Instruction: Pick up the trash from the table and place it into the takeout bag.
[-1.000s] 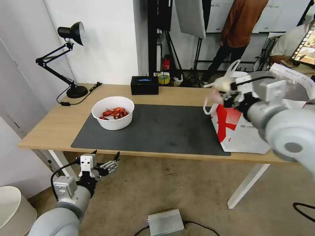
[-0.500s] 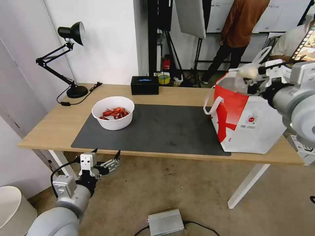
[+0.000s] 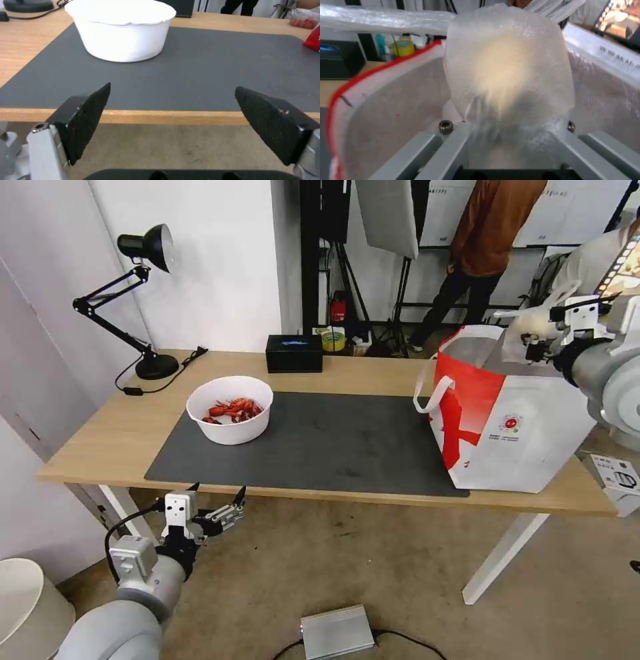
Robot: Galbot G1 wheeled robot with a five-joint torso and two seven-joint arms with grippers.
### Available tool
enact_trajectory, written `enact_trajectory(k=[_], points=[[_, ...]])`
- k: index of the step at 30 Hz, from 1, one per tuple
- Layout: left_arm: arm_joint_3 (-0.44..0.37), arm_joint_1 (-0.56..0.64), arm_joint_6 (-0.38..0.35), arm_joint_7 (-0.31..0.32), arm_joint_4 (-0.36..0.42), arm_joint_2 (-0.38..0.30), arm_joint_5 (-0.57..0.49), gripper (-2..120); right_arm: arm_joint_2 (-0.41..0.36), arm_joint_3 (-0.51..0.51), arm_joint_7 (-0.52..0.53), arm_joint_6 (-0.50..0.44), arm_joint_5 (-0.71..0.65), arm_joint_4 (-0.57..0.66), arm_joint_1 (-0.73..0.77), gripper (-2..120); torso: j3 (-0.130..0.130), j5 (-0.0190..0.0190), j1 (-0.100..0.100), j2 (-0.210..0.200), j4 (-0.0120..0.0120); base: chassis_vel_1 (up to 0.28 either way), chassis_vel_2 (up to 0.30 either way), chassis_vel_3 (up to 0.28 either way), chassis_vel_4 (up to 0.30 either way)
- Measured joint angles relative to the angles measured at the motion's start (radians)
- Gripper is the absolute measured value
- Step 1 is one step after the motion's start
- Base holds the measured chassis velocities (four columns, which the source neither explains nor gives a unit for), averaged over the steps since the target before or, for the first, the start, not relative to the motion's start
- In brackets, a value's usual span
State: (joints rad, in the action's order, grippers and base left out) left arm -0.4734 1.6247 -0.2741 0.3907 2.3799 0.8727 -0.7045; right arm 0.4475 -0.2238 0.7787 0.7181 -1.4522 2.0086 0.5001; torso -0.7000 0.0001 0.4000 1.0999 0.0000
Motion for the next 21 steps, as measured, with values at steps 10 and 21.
enact_trajectory(k=[10,21], points=[[0.000,0.000,0.001,0.000,-0.001,-0.004,-0.001,100,0.022,0.005,0.053,0.000,-0.052,-0.031,-0.001,19,0.000,0.0000,0.000,0.000,0.0000,0.000,0.000,0.000,0.000],[0.000,-0.006,0.003,0.000,-0.002,-0.005,-0.004,100,0.003,0.006,0.087,0.001,-0.073,-0.019,-0.001,63,0.000,-0.0002,0.000,0.000,0.0000,0.000,0.000,0.000,0.000]])
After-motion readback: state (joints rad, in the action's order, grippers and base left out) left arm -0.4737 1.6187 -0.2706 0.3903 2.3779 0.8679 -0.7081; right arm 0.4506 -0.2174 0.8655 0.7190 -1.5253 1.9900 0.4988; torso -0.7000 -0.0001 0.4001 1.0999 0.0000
